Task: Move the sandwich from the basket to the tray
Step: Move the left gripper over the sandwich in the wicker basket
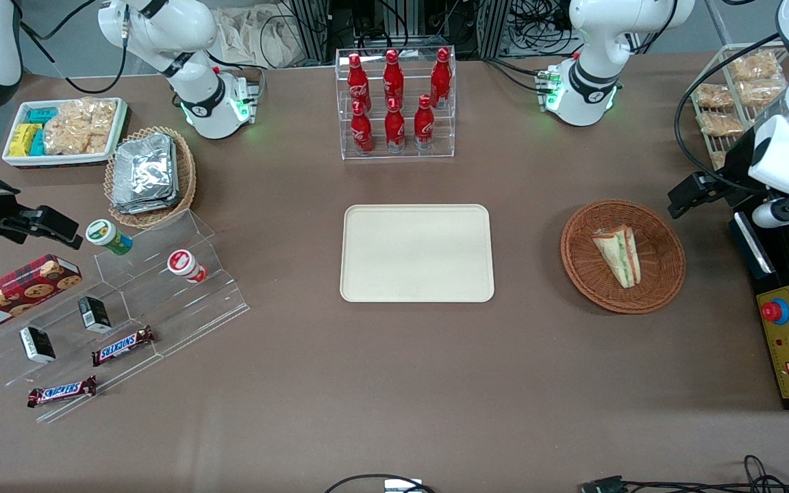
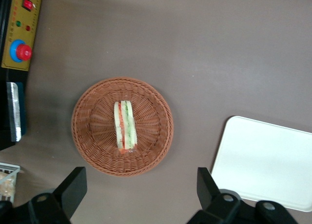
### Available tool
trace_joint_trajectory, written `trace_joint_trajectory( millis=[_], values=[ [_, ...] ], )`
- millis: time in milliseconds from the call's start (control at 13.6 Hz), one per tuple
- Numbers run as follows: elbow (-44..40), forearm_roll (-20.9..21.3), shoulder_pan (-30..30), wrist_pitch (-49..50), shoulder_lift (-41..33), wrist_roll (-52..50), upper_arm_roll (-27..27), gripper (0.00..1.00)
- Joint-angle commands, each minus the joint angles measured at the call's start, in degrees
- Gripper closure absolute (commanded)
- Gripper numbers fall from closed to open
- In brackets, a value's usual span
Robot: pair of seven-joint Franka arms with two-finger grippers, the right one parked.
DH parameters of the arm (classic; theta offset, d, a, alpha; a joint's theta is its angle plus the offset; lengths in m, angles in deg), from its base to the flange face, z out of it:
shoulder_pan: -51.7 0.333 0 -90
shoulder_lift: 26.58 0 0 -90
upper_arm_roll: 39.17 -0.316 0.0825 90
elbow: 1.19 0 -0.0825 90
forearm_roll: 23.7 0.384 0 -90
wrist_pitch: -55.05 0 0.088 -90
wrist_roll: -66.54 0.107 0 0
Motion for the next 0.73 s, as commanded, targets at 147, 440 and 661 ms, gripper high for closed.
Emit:
trace_joint_trajectory(
  millis=[147,440,661],
  values=[
    [-0.3,-1.8,0.0,1.1,-0.3,-0.6,-1.1,0.00],
    [0.4,-1.9,0.3,2.6,-0.3,0.5,-3.6,0.00],
    [3.1,-1.6,1.1,4.0,0.1,6.5,-6.7,0.00]
  ],
)
